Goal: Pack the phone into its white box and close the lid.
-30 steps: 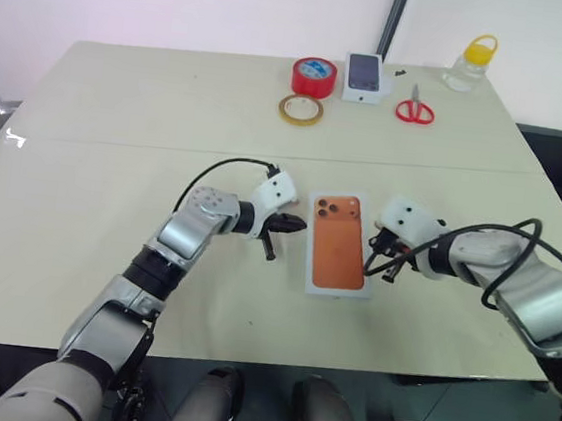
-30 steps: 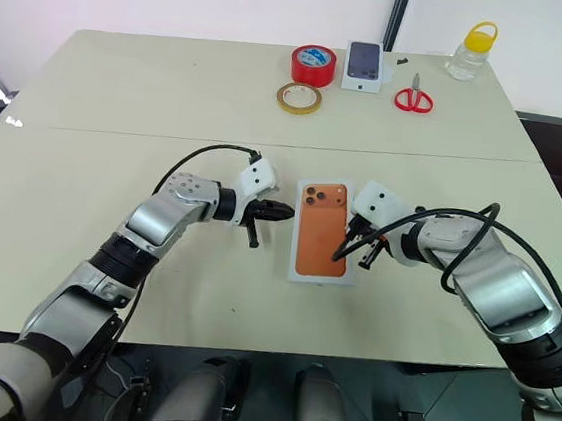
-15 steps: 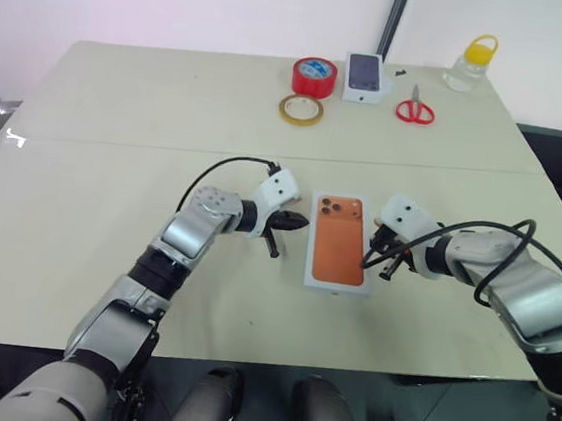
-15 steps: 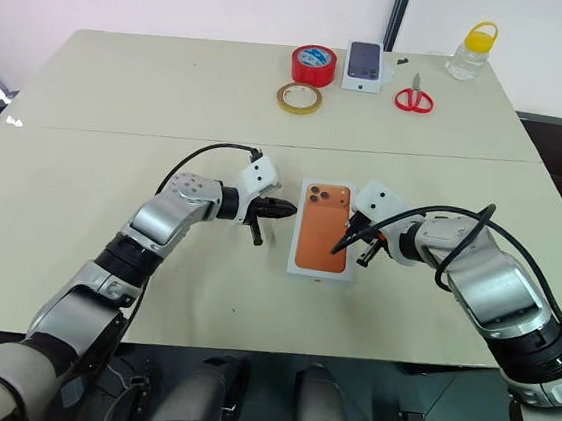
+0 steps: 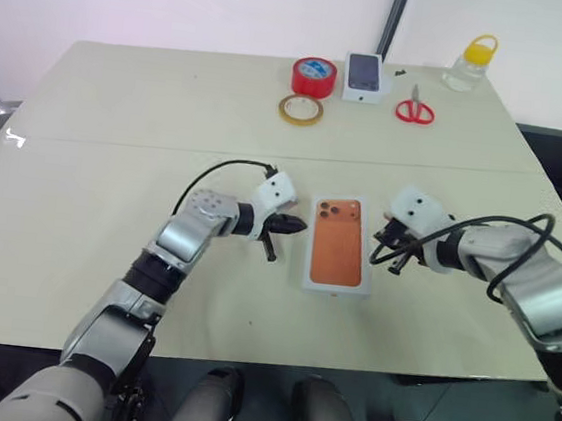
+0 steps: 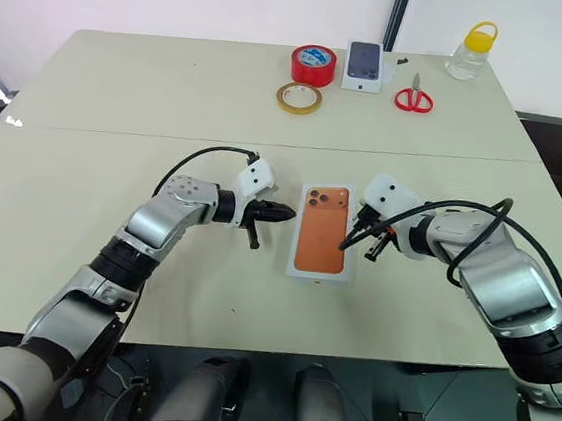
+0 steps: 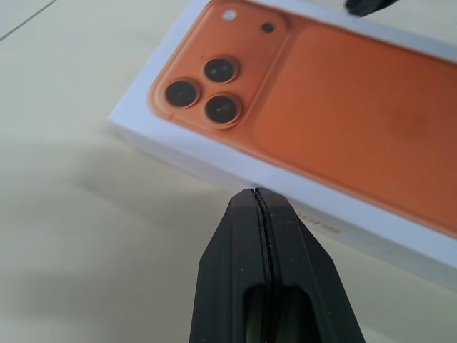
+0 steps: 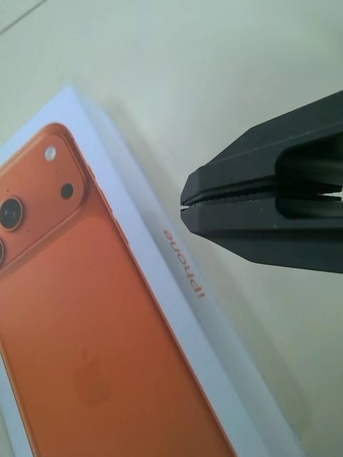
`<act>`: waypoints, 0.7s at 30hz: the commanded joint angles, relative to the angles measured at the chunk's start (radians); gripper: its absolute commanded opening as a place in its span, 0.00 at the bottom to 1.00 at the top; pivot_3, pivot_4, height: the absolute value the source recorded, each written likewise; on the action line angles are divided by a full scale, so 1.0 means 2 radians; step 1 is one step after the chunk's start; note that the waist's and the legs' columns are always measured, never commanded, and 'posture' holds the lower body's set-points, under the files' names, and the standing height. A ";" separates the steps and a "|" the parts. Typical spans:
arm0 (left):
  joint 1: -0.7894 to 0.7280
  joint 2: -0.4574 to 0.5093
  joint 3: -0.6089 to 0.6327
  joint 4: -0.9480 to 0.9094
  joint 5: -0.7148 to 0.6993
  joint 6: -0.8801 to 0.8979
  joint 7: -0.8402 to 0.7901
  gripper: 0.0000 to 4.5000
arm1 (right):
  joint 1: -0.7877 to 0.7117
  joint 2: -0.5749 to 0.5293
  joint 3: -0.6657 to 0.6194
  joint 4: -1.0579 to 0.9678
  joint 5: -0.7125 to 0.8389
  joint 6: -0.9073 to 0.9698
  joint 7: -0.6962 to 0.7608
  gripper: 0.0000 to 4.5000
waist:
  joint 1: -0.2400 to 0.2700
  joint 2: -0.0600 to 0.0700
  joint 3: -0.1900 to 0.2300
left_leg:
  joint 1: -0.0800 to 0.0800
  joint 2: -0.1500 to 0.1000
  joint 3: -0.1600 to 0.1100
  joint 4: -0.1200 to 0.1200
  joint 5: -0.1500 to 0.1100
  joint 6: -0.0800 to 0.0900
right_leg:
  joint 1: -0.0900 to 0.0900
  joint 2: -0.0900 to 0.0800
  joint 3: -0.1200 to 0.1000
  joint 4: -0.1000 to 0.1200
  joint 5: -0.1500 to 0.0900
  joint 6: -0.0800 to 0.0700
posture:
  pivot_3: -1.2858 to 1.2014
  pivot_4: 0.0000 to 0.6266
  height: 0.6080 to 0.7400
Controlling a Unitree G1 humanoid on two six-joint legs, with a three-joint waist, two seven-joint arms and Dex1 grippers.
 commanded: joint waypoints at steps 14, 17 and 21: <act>0.006 -0.007 0.006 -0.050 -0.020 0.015 -0.007 0.00 | 0.009 0.003 -0.007 -0.025 -0.005 -0.003 0.006 0.01 | 0.000 0.000 0.000 | 0.000 0.000 0.000 0.000 0.000 0.000 | 0.000 0.000 0.000 0.000 0.000 0.000 | 0.52 0.24 1.00; -0.002 0.005 0.020 -0.039 -0.020 0.014 -0.004 0.00 | 0.010 0.003 -0.008 -0.025 -0.005 -0.002 0.006 0.01 | -0.001 0.000 0.000 | 0.000 0.000 0.000 0.000 0.000 0.000 | 0.000 0.000 0.000 0.000 0.000 0.000 | 0.52 0.24 1.00; -0.005 0.023 0.024 -0.041 -0.020 0.014 -0.009 0.00 | 0.012 0.003 -0.008 -0.025 -0.008 -0.001 0.005 0.01 | 0.000 0.000 0.000 | 0.000 0.000 0.000 0.000 0.000 0.000 | 0.000 0.000 0.000 0.000 0.000 0.000 | 0.52 0.24 1.00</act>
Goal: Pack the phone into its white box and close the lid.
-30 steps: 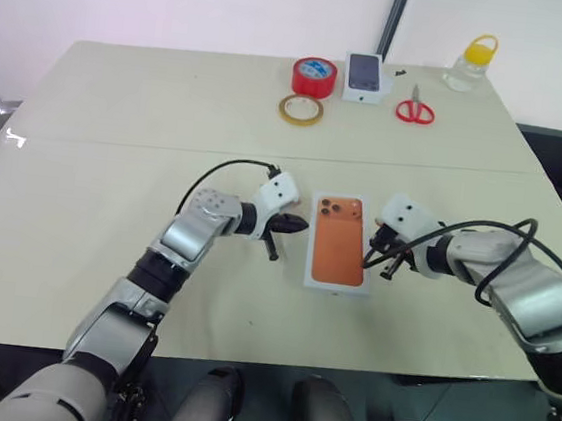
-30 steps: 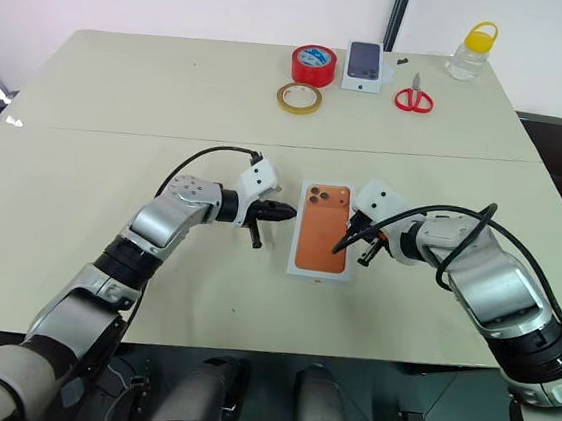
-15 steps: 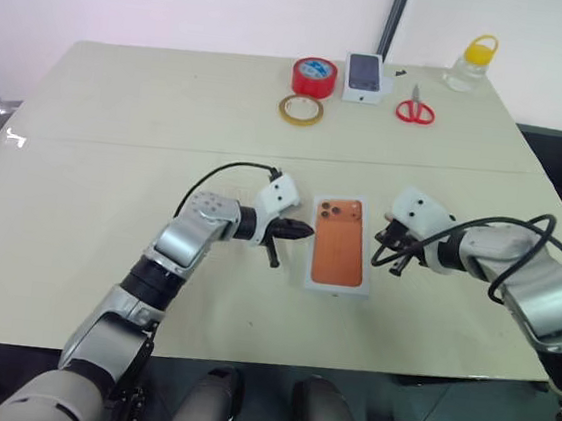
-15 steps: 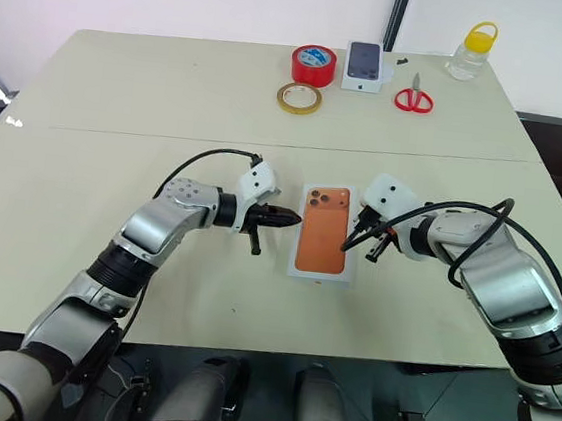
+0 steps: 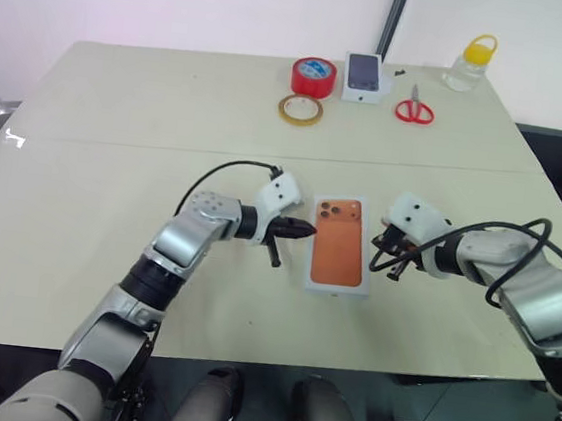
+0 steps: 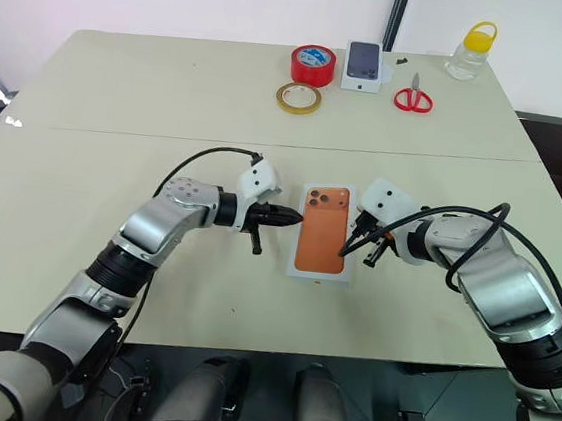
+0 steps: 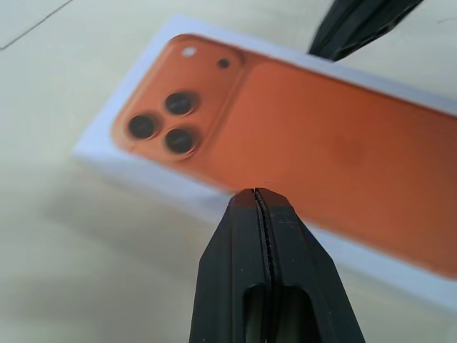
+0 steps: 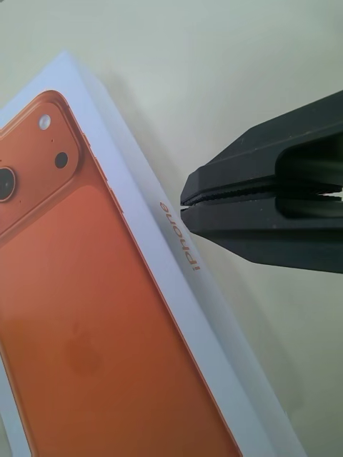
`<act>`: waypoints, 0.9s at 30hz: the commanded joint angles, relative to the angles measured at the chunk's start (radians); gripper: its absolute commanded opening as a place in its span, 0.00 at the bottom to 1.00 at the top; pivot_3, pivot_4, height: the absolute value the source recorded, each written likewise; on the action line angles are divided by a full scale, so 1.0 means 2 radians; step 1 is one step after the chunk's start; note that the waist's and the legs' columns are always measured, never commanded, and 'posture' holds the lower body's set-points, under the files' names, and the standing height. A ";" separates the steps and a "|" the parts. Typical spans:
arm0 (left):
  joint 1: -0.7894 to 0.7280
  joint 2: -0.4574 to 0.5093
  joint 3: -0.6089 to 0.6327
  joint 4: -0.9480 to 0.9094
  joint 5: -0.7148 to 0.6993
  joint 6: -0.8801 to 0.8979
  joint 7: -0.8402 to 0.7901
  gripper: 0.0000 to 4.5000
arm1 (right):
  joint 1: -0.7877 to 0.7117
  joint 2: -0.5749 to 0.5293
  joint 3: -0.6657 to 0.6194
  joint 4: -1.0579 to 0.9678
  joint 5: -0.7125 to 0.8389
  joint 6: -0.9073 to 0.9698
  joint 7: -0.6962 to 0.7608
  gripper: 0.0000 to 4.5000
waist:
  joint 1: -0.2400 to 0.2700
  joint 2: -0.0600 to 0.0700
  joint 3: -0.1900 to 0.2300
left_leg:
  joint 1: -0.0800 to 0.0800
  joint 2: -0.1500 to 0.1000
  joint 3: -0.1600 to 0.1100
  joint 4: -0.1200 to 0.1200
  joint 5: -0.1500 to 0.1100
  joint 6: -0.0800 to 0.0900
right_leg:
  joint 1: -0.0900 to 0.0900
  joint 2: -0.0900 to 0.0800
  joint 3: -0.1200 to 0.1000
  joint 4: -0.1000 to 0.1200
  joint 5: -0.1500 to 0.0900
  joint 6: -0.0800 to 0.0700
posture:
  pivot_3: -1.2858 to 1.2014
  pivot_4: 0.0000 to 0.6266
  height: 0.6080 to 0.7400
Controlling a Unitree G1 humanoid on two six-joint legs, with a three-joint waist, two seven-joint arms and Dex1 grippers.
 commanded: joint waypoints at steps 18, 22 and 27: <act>-0.015 0.000 -0.053 0.010 0.029 -0.028 -0.038 0.00 | -0.001 0.012 -0.006 -0.012 -0.010 0.000 -0.005 0.01 | 0.001 0.000 0.000 | 0.000 0.000 0.000 0.000 0.000 0.000 | 0.000 0.000 0.000 0.000 0.000 0.000 | 0.52 0.24 1.00; -0.016 -0.008 -0.041 0.011 0.023 -0.027 -0.032 0.00 | -0.001 0.013 -0.007 -0.012 -0.011 0.001 -0.005 0.01 | 0.001 0.000 0.000 | 0.000 0.000 0.000 0.000 0.000 0.000 | 0.000 0.000 0.000 0.000 0.000 0.000 | 0.52 0.24 1.00; -0.018 -0.021 -0.017 0.004 0.008 -0.014 -0.023 0.00 | 0.000 0.013 -0.007 -0.011 -0.011 0.001 -0.003 0.01 | 0.000 0.000 0.000 | 0.000 0.000 0.000 0.000 0.000 0.000 | 0.000 0.000 0.000 0.000 0.000 0.000 | 0.52 0.24 1.00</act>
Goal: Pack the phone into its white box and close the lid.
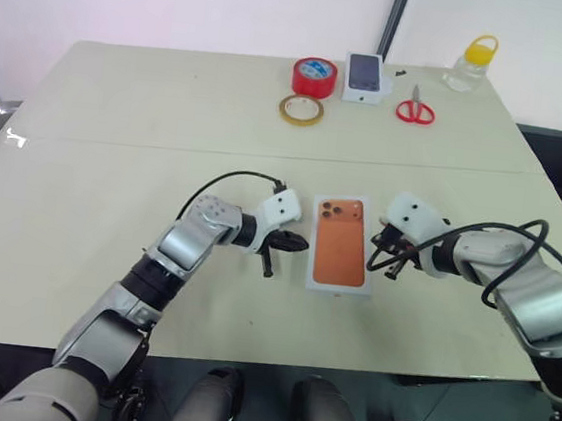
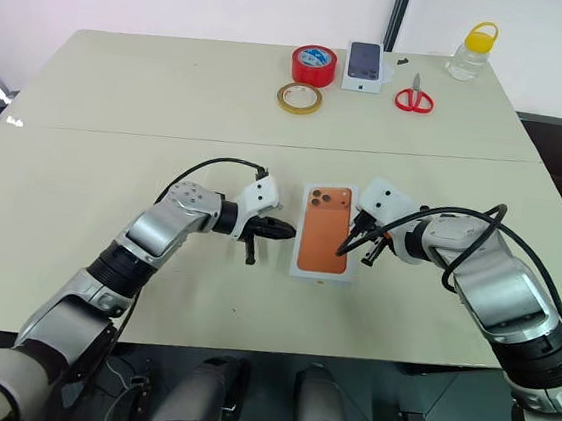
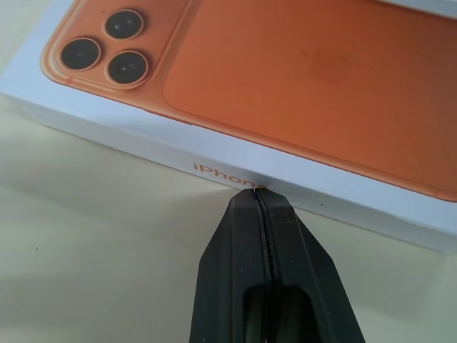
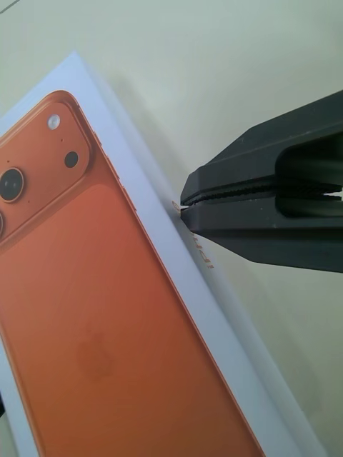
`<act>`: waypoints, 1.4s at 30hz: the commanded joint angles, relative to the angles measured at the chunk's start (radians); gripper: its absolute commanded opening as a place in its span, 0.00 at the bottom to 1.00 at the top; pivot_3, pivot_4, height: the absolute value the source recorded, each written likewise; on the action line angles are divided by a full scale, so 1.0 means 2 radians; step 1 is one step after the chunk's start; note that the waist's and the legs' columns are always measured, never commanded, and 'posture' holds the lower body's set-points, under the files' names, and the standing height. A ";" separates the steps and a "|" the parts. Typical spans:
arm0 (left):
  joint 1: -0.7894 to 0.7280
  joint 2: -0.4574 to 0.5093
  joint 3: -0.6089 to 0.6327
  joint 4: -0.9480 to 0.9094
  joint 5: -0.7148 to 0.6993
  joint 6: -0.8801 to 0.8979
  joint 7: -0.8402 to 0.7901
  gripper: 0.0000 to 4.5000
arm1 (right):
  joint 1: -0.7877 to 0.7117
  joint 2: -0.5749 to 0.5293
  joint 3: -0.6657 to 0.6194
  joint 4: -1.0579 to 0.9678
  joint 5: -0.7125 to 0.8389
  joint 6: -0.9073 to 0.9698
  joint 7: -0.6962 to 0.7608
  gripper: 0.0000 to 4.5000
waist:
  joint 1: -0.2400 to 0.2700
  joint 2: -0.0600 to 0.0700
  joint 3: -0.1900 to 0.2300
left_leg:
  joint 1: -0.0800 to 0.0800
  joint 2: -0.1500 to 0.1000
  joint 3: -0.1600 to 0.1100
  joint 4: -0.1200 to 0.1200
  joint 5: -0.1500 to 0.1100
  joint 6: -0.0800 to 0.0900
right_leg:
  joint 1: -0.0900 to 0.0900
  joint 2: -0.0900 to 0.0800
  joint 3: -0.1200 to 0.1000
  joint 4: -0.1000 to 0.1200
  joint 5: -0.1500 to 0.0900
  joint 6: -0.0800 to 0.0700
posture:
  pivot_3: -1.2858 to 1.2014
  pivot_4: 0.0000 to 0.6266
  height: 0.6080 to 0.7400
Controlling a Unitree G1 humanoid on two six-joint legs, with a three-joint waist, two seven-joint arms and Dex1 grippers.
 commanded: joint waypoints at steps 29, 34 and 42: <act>-0.056 -0.022 0.083 0.035 -0.044 0.004 0.040 0.00 | 0.047 -0.041 -0.091 -0.022 0.027 -0.057 0.056 0.01 | 0.001 0.000 0.000 | 0.000 0.000 0.000 0.000 0.000 0.000 | 0.000 0.000 0.000 0.000 0.000 0.000 | 0.52 0.24 1.00; -0.104 -0.055 0.061 0.106 -0.016 -0.035 0.045 0.00 | 0.105 -0.038 -0.108 -0.080 0.068 -0.062 0.085 0.01 | 0.005 0.000 0.000 | 0.000 0.000 0.000 0.001 0.000 0.000 | 0.001 0.000 0.000 0.000 0.000 0.000 | 0.52 0.24 1.00; -0.126 -0.087 -0.003 0.220 0.054 -0.087 0.048 0.00 | 0.148 -0.018 -0.069 -0.106 0.056 -0.033 0.037 0.01 | 0.001 -0.001 0.000 | 0.000 0.000 0.000 0.001 0.000 0.000 | 0.001 0.000 0.000 0.000 0.000 0.000 | 0.52 0.24 1.00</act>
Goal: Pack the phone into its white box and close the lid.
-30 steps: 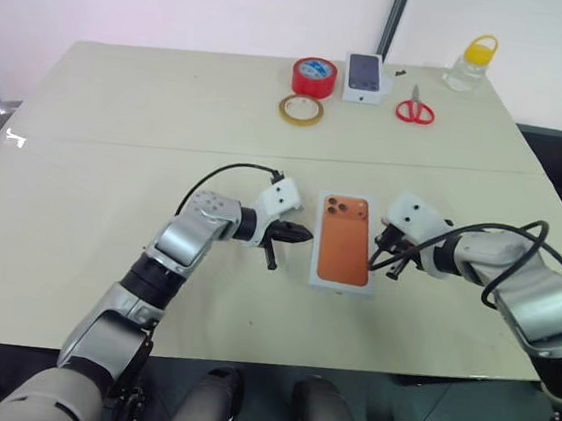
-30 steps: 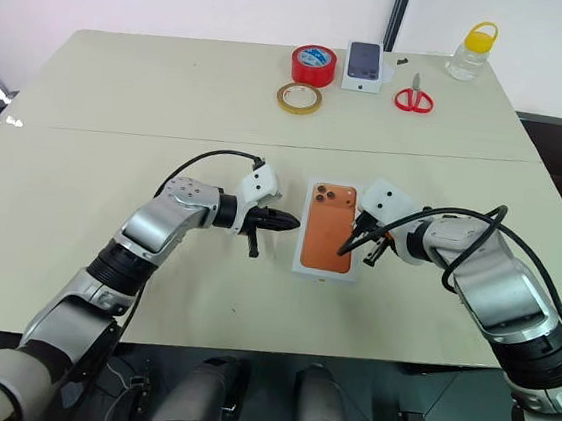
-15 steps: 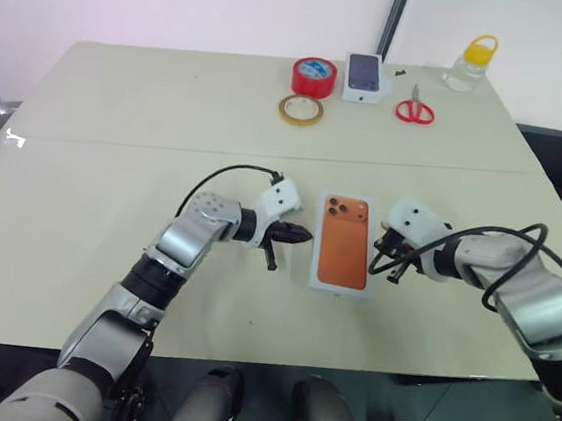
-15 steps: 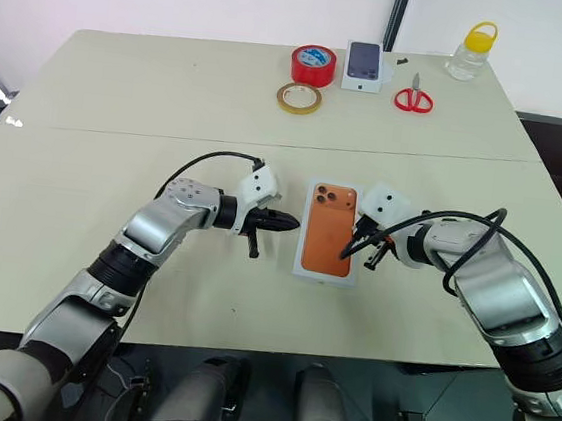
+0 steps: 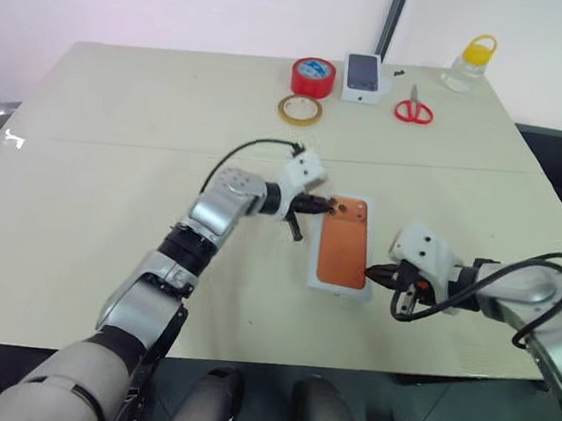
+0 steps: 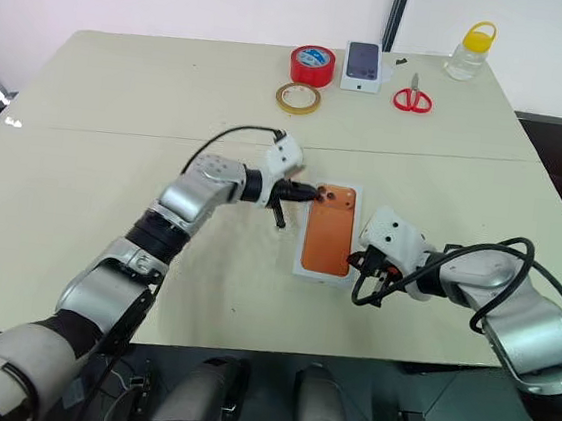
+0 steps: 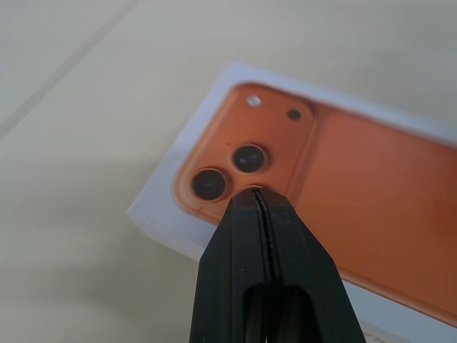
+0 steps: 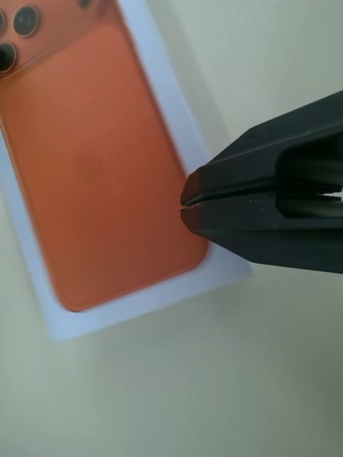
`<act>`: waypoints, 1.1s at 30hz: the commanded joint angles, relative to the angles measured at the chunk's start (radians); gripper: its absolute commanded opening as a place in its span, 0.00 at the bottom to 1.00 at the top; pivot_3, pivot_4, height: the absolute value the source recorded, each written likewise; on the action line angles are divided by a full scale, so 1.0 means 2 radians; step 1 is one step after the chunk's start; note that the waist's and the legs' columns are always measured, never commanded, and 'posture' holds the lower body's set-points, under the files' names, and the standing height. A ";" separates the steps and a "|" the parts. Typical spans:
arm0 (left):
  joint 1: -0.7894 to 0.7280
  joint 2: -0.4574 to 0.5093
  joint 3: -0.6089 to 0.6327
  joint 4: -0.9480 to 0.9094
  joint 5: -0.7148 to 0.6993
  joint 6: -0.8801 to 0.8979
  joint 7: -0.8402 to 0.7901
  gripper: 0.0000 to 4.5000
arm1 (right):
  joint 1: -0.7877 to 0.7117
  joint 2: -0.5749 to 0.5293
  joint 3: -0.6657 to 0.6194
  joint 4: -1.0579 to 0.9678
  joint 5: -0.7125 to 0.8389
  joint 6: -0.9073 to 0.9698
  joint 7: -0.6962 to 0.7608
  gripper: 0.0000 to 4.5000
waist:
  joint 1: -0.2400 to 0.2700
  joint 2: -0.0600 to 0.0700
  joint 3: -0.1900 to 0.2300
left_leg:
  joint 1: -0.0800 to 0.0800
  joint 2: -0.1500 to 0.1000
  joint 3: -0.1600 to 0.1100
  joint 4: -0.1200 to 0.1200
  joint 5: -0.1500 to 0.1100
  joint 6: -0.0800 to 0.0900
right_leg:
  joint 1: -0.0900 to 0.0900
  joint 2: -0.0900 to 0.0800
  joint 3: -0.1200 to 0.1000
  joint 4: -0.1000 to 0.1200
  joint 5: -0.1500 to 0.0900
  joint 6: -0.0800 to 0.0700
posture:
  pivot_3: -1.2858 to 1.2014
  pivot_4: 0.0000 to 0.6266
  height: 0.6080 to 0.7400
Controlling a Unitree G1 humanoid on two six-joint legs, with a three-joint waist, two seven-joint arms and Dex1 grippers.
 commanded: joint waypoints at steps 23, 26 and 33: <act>0.205 0.164 0.229 -0.268 -0.068 0.058 0.106 0.00 | -0.100 0.072 -0.117 0.248 -0.007 -0.147 -0.064 0.01 | -0.003 -0.003 -0.003 | 0.001 0.000 0.000 -0.001 0.001 -0.002 | -0.001 0.000 0.001 0.001 0.000 0.000 | 0.52 0.24 1.00; 0.266 0.177 0.272 -0.309 -0.089 0.090 0.130 0.00 | -0.116 0.074 -0.117 0.303 -0.001 -0.173 -0.034 0.01 | -0.001 -0.003 -0.003 | 0.001 0.000 0.000 -0.001 0.001 -0.001 | 0.000 0.000 0.001 0.000 0.000 0.000 | 0.52 0.24 1.00; 0.351 0.178 0.288 -0.387 -0.104 0.117 0.159 0.00 | -0.129 0.071 -0.110 0.346 0.004 -0.198 0.016 0.01 | 0.000 -0.003 -0.003 | 0.001 0.000 0.000 -0.001 0.000 -0.001 | 0.000 0.000 0.001 0.000 0.000 0.000 | 0.52 0.24 1.00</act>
